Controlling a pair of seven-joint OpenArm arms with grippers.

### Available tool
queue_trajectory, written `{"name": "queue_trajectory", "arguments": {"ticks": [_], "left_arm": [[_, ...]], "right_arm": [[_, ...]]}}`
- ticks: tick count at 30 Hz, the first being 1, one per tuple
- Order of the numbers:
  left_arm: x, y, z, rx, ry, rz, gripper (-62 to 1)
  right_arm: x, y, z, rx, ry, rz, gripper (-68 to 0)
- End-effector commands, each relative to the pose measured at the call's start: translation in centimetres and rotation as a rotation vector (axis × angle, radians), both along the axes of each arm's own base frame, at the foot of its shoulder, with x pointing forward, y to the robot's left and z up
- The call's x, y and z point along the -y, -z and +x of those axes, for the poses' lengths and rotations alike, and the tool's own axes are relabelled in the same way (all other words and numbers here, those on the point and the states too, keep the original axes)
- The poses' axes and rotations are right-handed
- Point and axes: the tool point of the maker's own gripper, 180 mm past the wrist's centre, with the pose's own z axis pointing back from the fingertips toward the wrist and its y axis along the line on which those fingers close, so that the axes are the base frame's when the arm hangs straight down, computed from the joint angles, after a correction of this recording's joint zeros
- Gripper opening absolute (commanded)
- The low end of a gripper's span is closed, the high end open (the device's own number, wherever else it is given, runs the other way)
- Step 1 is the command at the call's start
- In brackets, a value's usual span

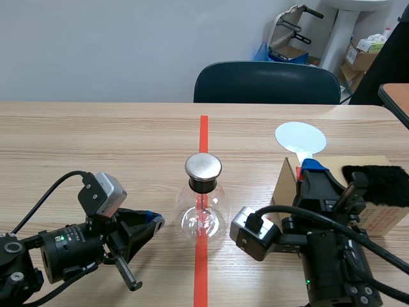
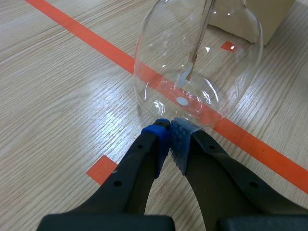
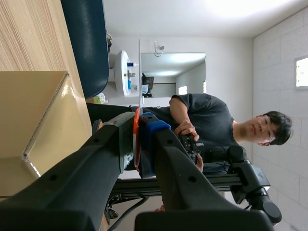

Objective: Do the electroscope experiment

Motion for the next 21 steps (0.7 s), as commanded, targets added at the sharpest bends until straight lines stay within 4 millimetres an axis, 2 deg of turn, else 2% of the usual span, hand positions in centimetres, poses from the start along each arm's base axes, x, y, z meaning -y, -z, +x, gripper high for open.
{"name": "queue_trajectory", "arguments": {"ticks": [1, 7, 12, 14, 17, 19, 21], "left_arm": [[0.4, -1.2, 0.5, 0.031, -0.003, -0.035, -57.3], [0.1, -1.4, 0.5, 0.038, -0.002, -0.038, -57.3], [-0.6, -3.5, -0.2, 0.065, 0.062, -0.126, -56.7], [-0.8, -4.4, -0.9, 0.056, 0.107, -0.163, -52.6], [-1.4, -5.4, -2.1, 0.023, 0.176, -0.199, -42.7], [-2.1, -6.2, -2.9, 0.003, 0.200, -0.234, -35.8], [-2.6, -7.0, -4.2, -0.028, 0.239, -0.277, -31.9]], "right_arm": [[0.3, -1.6, 0.4, 0.071, 0.002, 0.025, -66.0], [-0.1, -1.6, 0.3, 0.070, -0.016, 0.023, -66.0], [0.4, -1.7, -0.2, 0.070, -0.042, 0.000, -66.0], [0.7, -2.1, -0.6, 0.074, -0.062, -0.018, -65.9], [1.2, -3.0, -1.2, 0.083, -0.096, -0.043, -65.8], [2.0, -3.7, -1.6, 0.088, -0.105, -0.042, -65.7], [2.8, -4.6, -1.9, 0.095, -0.119, -0.042, -65.7]]}}
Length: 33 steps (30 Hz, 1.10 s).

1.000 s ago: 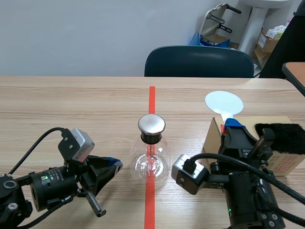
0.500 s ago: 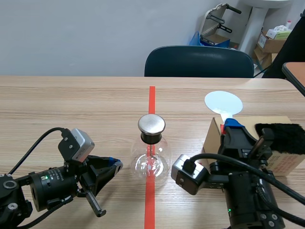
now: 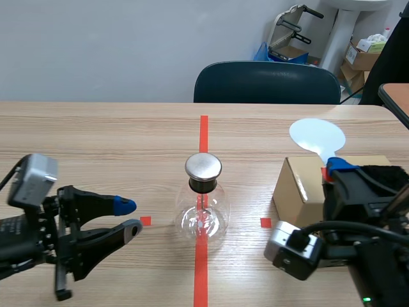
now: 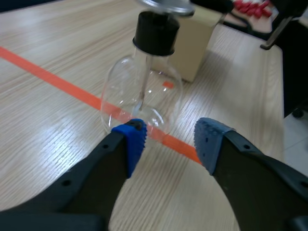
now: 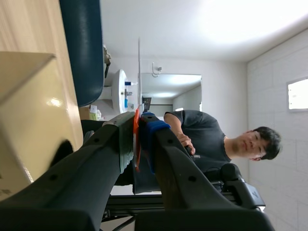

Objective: Do the electroscope experiment

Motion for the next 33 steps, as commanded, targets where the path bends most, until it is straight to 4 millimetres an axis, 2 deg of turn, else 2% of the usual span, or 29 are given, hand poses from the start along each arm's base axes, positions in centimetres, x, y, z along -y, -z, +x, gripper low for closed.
{"name": "queue_trajectory", "arguments": {"ticks": [1, 6, 13, 21, 29, 33], "left_arm": [[-0.3, -1.1, -1.1, -0.023, 0.026, -0.051, -30.8], [-1.7, -3.4, -3.2, -0.028, 0.052, -0.123, -30.7], [-2.8, -5.1, -6.3, -0.069, 0.080, -0.177, -30.7], [-4.2, -7.1, -8.7, -0.117, 0.082, -0.256, -30.7], [-4.2, -6.4, -10.7, -0.067, 0.038, -0.212, -30.6], [-4.5, -6.9, -11.4, -0.031, 0.012, -0.217, -30.6]], "right_arm": [[0.8, -2.6, 0.1, 0.094, -0.005, 0.017, -65.7], [3.5, -3.0, -0.7, 0.079, -0.028, 0.000, -65.7], [7.6, -4.5, -1.3, 0.116, -0.006, -0.009, -65.7], [10.7, -1.7, -2.8, 0.052, 0.023, -0.018, -65.7], [12.6, 0.6, -1.8, 0.027, 0.070, -0.007, -65.7], [12.9, 1.9, -1.3, 0.006, 0.077, 0.000, -65.8]]}}
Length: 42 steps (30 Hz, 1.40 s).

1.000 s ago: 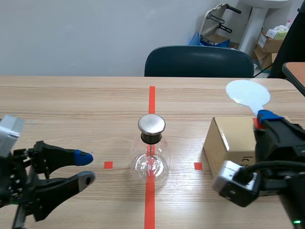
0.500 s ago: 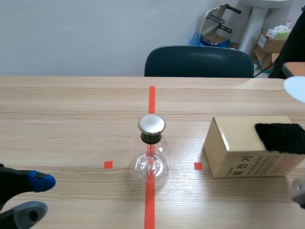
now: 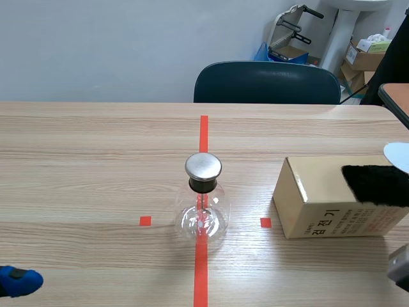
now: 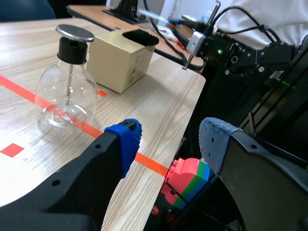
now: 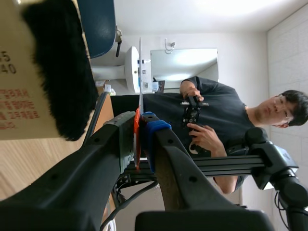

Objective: Do the electroscope experiment

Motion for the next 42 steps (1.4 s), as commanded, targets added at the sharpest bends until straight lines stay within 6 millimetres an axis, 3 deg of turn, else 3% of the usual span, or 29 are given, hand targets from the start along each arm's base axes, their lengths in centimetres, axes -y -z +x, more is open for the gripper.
{"name": "queue_trajectory", "arguments": {"ticks": [1, 3, 7, 20, 24, 29, 34, 39, 42], "left_arm": [[0.1, -1.4, 0.0, 0.026, -0.004, -0.043, -29.6], [0.2, -2.1, -0.3, 0.038, -0.012, -0.065, -26.6], [0.7, -2.6, -0.8, 0.042, -0.010, -0.081, -26.3], [0.6, -2.4, -0.2, 0.175, -0.055, -0.005, -24.6], [0.7, -2.5, -0.2, 0.194, -0.061, -0.002, -24.3], [1.1, -2.3, -0.8, 0.214, -0.023, 0.011, -14.4], [1.2, -2.2, -0.8, 0.212, -0.020, 0.016, -14.0], [1.2, -2.3, -0.8, 0.214, -0.022, 0.012, -14.0], [1.2, -2.3, -0.8, 0.214, -0.022, 0.012, -14.0]], "right_arm": [[0.3, -1.2, 0.3, 0.061, -0.007, -0.050, -65.8], [0.3, -0.4, 0.3, 0.041, -0.010, -0.050, -65.8], [0.2, 1.0, 0.2, 0.006, -0.005, -0.045, -65.8], [-0.6, 4.3, -1.1, -0.094, 0.000, -0.042, -65.8], [-0.3, 4.8, -1.3, -0.109, 0.012, -0.038, -65.8], [-0.2, 4.9, -1.4, -0.111, 0.021, -0.037, -65.8], [-0.4, 4.9, -1.4, -0.111, 0.011, -0.035, -65.8], [-2.9, 5.0, -1.7, -0.115, -0.125, -0.035, -65.8], [-2.5, 5.2, -1.7, -0.125, -0.106, -0.027, -65.8]]}}
